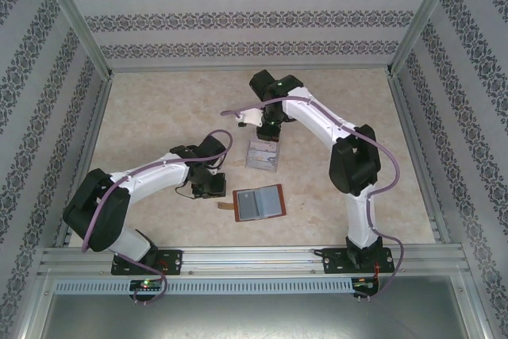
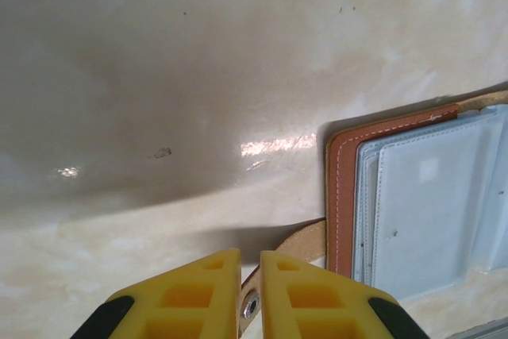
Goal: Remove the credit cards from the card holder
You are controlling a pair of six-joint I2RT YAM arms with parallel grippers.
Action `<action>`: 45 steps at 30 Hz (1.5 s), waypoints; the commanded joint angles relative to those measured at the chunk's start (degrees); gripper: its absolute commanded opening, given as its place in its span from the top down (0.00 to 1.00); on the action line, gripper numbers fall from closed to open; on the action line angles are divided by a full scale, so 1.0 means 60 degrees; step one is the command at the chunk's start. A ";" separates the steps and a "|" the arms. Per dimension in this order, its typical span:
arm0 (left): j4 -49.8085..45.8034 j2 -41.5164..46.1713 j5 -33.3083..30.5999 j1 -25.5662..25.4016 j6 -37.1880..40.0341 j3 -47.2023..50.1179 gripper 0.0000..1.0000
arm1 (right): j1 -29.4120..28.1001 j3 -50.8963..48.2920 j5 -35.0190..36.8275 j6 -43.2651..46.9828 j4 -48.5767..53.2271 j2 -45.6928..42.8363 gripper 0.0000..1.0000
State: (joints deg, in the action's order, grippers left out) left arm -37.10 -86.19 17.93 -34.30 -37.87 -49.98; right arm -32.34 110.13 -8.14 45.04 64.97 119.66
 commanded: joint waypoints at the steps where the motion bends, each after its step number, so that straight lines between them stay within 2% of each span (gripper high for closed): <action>1: -0.0199 0.0297 -0.0001 0.0172 0.0163 0.0133 0.84 | 0.0101 0.0540 -0.0129 0.0289 0.0661 0.0462 0.94; 17: -0.0306 0.0398 -0.0031 0.0324 0.0159 0.0148 0.83 | 0.0131 0.0821 -0.0360 0.0082 0.0964 0.1253 0.86; 22: -0.0303 0.0389 -0.0008 0.0341 0.0166 0.0084 0.83 | 0.0137 0.0825 0.0076 -0.0092 0.0807 0.1182 0.81; 30: -0.0435 0.0391 0.0070 0.0341 0.0188 -0.0142 0.83 | 0.0131 0.0475 0.0581 -0.0498 0.0231 0.0513 0.78; 36: -0.0312 0.0404 0.0515 0.0312 0.0130 -0.0359 0.83 | 0.0062 -0.0482 0.0590 -0.1415 -0.0647 -0.0431 0.78; 45: -0.0006 0.0135 0.0803 -0.0060 0.0013 -0.0452 0.83 | -0.0226 -0.2504 0.0573 -0.4240 -0.2340 -0.1934 0.78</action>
State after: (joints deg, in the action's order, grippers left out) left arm -37.23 -85.01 21.54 -33.69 -37.74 -51.35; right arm -32.60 97.80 -5.15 27.75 54.92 110.43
